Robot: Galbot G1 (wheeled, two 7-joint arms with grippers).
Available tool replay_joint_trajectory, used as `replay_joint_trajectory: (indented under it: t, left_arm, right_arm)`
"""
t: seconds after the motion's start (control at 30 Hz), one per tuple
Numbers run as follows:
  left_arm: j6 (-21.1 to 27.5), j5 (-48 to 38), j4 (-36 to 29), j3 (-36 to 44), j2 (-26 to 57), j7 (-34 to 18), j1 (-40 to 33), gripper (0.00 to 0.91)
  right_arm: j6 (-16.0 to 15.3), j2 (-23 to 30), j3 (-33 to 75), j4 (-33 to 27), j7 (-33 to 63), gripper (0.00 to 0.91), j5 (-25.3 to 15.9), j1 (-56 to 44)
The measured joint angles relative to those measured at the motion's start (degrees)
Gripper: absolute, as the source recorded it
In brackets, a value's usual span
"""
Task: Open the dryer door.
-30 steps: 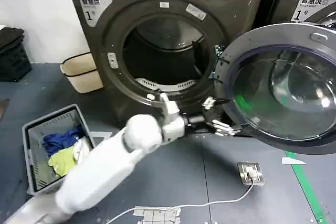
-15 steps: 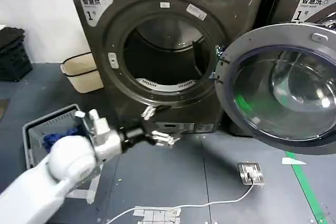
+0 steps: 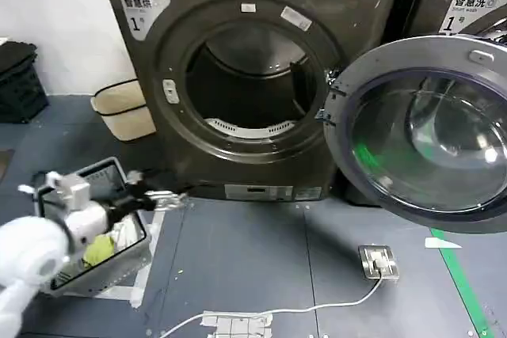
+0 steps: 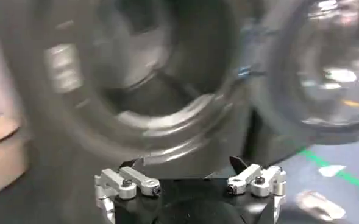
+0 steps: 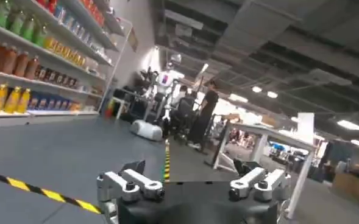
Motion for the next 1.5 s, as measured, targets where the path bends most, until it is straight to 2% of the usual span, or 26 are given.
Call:
replay_joint_trajectory:
  t: [0.17,0.33,0.53,0.7,0.77,0.97,1.17,1.5]
  left_arm:
    - [0.17,-6.60,1.06,-9.76,-0.57,-7.64,6.10,0.907]
    - [0.17,-11.64,2.82,-16.25,-0.44,-14.50,11.76,0.907]
    - [0.16,-22.56,6.50,-17.88,1.94,-26.24,14.85,0.907]
    - [0.12,-37.07,11.71,-16.90,5.15,-39.58,13.38,0.907]
    - [0.12,-43.54,13.63,-16.17,6.43,-43.25,12.68,0.907]
    - [0.09,-56.52,16.31,-13.59,8.97,-49.54,10.77,0.907]
    - [0.09,-66.36,18.81,-10.47,11.68,-52.79,8.41,0.907]
    - [0.09,-69.04,20.95,-5.47,13.85,-54.74,3.57,0.907]
  right_arm:
    - [-0.28,-0.65,-0.72,0.39,-0.83,0.907,1.72,0.06]
    - [-0.02,-1.02,-1.44,0.77,-1.45,0.907,2.78,0.28]
    - [0.58,-1.09,-2.48,0.79,-1.72,0.907,2.74,0.53]
    - [1.62,-1.09,-2.75,0.63,-1.77,0.907,2.69,0.48]
    - [1.79,-1.00,-2.92,0.69,-1.79,0.907,2.74,0.45]
    - [2.94,-0.48,-3.05,0.92,-1.89,0.907,3.78,0.07]
    - [4.57,-0.07,-2.89,0.88,-2.21,0.907,4.99,-0.34]
    - [6.87,0.46,-2.88,0.27,-2.22,0.907,4.81,-0.52]
